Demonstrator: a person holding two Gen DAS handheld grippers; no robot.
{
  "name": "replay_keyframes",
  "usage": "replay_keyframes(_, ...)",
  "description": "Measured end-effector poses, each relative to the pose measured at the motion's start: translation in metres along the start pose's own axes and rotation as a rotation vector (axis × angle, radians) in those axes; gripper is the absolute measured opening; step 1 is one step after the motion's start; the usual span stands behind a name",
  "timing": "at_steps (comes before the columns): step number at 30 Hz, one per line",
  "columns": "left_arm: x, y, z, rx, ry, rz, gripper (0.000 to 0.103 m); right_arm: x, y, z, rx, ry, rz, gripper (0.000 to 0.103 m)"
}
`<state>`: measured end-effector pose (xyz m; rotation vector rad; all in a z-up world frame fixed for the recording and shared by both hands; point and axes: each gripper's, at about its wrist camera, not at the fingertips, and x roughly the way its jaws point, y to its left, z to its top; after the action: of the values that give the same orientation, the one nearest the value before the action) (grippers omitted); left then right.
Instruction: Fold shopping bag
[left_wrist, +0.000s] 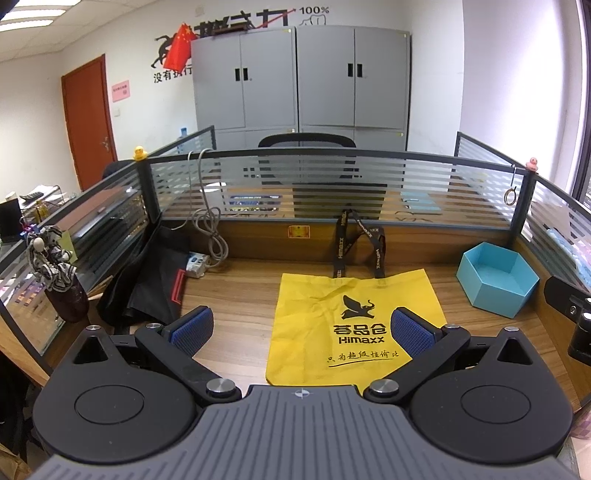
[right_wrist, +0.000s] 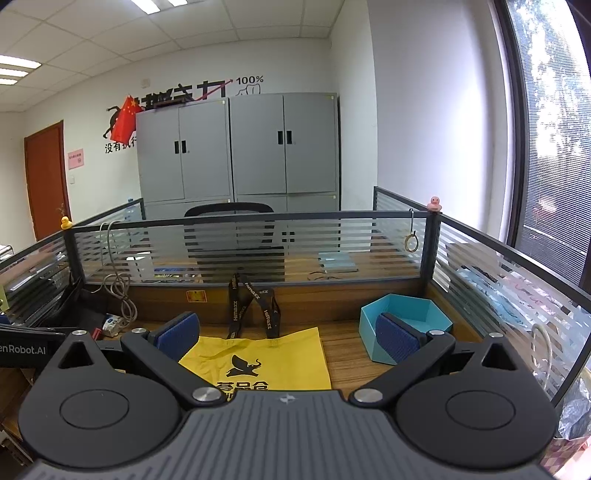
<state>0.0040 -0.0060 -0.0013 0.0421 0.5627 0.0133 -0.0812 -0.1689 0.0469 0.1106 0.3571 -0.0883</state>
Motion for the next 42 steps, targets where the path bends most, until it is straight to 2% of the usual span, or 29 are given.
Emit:
replay_keyframes(2, 0.000, 0.010, 0.000, -0.009, 0.002, -0.013, 0.103, 0.000, -0.006, 0.002, -0.005, -0.001, 0.000, 0.103)
replay_keyframes(5, 0.001, 0.004, 0.000, 0.007, -0.002, -0.005, 0.103, 0.002, -0.014, 0.004, -0.013, 0.003, 0.001, 0.103)
replay_keyframes(7, 0.001, 0.005, 0.000, 0.007, -0.007, -0.004, 0.103, 0.003, 0.006, 0.000, -0.037, -0.001, -0.010, 0.103)
replay_keyframes(23, 0.003, 0.004, -0.006, 0.010, -0.011, 0.002, 0.103, 0.008, 0.007, -0.002, -0.034, -0.013, -0.010, 0.103)
replay_keyframes(25, 0.005, 0.001, 0.002, 0.012, -0.007, 0.000, 0.103, 0.009, 0.007, -0.003, -0.034, -0.013, -0.011, 0.103)
replay_keyframes(42, 0.008, 0.008, 0.002, 0.009, -0.003, -0.013, 0.103, 0.010, 0.014, -0.004, -0.054, -0.004, -0.018, 0.103)
